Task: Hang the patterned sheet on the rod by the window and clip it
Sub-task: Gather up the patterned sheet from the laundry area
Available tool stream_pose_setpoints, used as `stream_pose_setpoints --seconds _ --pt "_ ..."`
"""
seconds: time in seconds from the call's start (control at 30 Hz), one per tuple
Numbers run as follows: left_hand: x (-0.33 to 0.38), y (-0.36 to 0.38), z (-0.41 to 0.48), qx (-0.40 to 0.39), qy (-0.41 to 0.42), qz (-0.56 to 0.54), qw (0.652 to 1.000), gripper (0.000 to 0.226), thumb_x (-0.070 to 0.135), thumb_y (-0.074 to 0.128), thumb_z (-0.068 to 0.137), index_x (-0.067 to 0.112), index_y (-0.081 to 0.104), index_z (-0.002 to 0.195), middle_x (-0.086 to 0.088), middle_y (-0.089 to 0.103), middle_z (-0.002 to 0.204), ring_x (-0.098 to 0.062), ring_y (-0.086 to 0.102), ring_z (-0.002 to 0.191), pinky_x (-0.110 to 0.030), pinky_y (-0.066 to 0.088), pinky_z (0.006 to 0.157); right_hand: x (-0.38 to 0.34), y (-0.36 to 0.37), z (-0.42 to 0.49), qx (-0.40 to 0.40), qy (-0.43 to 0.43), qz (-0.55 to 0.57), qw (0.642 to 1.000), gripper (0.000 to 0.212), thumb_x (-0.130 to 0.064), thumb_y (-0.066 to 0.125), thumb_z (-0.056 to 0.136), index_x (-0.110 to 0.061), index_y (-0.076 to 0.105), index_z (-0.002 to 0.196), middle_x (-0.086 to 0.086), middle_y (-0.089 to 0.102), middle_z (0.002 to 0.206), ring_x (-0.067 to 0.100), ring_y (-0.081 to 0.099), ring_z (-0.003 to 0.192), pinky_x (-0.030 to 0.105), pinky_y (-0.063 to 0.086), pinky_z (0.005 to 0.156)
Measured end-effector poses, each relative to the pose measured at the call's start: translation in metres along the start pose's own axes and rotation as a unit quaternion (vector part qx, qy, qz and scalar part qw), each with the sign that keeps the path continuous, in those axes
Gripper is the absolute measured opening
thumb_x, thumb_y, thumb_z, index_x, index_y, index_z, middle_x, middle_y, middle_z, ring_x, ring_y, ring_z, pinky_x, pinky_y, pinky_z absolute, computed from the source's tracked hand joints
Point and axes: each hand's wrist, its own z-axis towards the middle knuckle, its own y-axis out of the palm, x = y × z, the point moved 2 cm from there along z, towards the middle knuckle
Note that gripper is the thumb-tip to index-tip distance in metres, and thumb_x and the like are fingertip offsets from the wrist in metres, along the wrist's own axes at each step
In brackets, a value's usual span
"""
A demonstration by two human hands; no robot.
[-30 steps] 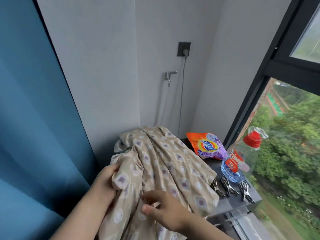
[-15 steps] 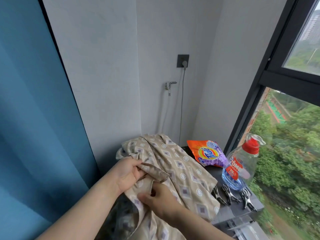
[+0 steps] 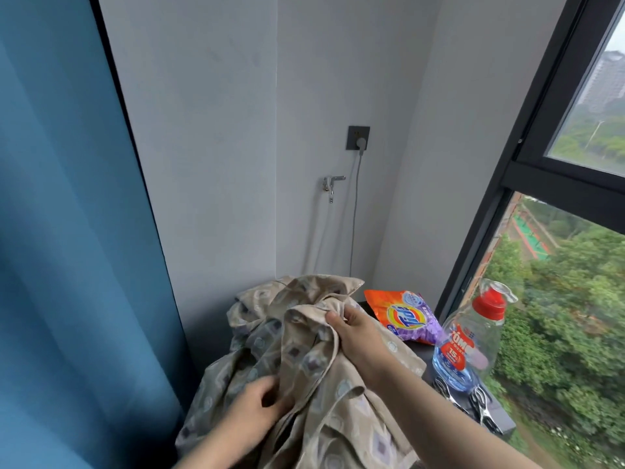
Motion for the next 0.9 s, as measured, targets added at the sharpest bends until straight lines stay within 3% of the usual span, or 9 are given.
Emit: stream_pose_setpoints --seconds 0.07,0.17,0.3,0.43,0.53,0.67,0.73,0.83,0.9 --pt "0.002 0.007 0.007 0.05 0.029 0.028 0.998 0.044 0.005 0.067 0.086 0.044 0.067 0.064 0.028 0.066 0.068 0.01 0.06 0.07 -0.009 0.04 0.064 -0.002 -0.005 0.004 0.023 0.001 -0.027 0.999 0.019 -0.016 0.056 0.098 -0.01 0.07 0.087 0.003 0.075 0.082 0.013 0.069 0.075 0.022 0.053 0.063" --pt "0.011 0.004 0.013 0.163 -0.004 0.047 0.986 0.03 0.009 0.055 0.092 0.026 0.059 0.068 0.006 0.064 0.068 -0.006 0.058 0.07 -0.024 0.044 0.07 0.001 -0.01 0.01 0.038 0.026 -0.023 0.999 0.02 -0.019 0.056 0.098 -0.006 0.072 0.094 0.008 0.076 0.09 0.019 0.071 0.083 0.03 0.058 0.075" --pt "0.021 -0.039 0.035 0.295 -0.067 -0.222 0.927 0.023 0.02 0.045 0.092 0.016 0.06 0.075 -0.015 0.065 0.077 -0.032 0.063 0.077 -0.044 0.051 0.073 0.007 -0.02 0.01 0.028 0.094 0.055 0.994 0.021 -0.021 0.062 0.095 -0.002 0.066 0.087 0.02 0.07 0.087 0.03 0.066 0.076 0.037 0.056 0.071" --pt "0.068 -0.095 0.054 0.312 -0.02 -0.347 0.884 0.026 0.003 0.044 0.091 0.012 0.057 0.07 -0.011 0.06 0.064 -0.023 0.058 0.059 -0.027 0.048 0.057 0.005 -0.039 0.003 -0.042 0.109 0.069 0.991 0.017 0.005 0.071 0.081 -0.009 0.062 0.078 0.012 0.063 0.073 0.019 0.059 0.056 0.027 0.052 0.055" --pt "0.108 -0.133 0.063 0.308 0.045 -0.403 0.861 0.025 0.0 0.047 0.09 0.012 0.061 0.074 0.0 0.066 0.055 -0.015 0.064 0.056 -0.022 0.053 0.055 -0.006 -0.064 0.007 -0.013 0.05 -0.124 0.991 0.027 0.014 0.065 0.072 -0.012 0.065 0.079 0.005 0.068 0.081 0.014 0.059 0.065 0.023 0.05 0.065" --pt "0.137 -0.163 0.076 0.271 0.077 -0.454 0.845 0.019 0.004 0.052 0.089 0.01 0.066 0.078 -0.002 0.071 0.066 -0.016 0.068 0.068 -0.026 0.056 0.067 -0.024 -0.095 0.019 0.104 -0.036 -0.38 0.918 0.022 0.001 0.059 0.082 -0.018 0.07 0.086 -0.008 0.064 0.083 0.013 0.059 0.08 0.013 0.039 0.065" --pt "0.15 -0.148 0.08 0.183 0.079 -0.466 0.862 0.017 0.001 0.051 0.087 0.007 0.064 0.078 -0.006 0.069 0.068 -0.019 0.067 0.068 -0.026 0.056 0.071 -0.023 -0.084 0.013 0.048 -0.066 -0.493 0.866 0.021 -0.024 0.056 0.084 -0.018 0.072 0.096 -0.006 0.06 0.096 0.018 0.059 0.101 0.021 0.038 0.076" --pt "0.154 -0.116 0.087 0.156 0.066 -0.398 0.901 0.027 -0.014 0.047 0.083 0.011 0.057 0.083 -0.009 0.063 0.074 -0.018 0.063 0.065 -0.022 0.053 0.061 -0.001 -0.047 -0.024 -0.096 -0.166 -0.576 0.795 0.064 -0.072 0.046 0.072 -0.028 0.067 0.114 -0.008 0.048 0.129 0.017 0.038 0.126 0.026 0.025 0.105" --pt "0.153 -0.099 0.091 0.165 0.066 -0.378 0.909 0.037 -0.019 0.049 0.082 0.016 0.054 0.093 -0.012 0.058 0.088 -0.019 0.06 0.074 -0.024 0.051 0.062 0.017 -0.027 -0.052 -0.173 -0.156 -0.542 0.807 0.081 -0.084 0.052 0.065 -0.032 0.058 0.127 -0.01 0.046 0.138 0.012 0.037 0.129 0.021 0.022 0.109"
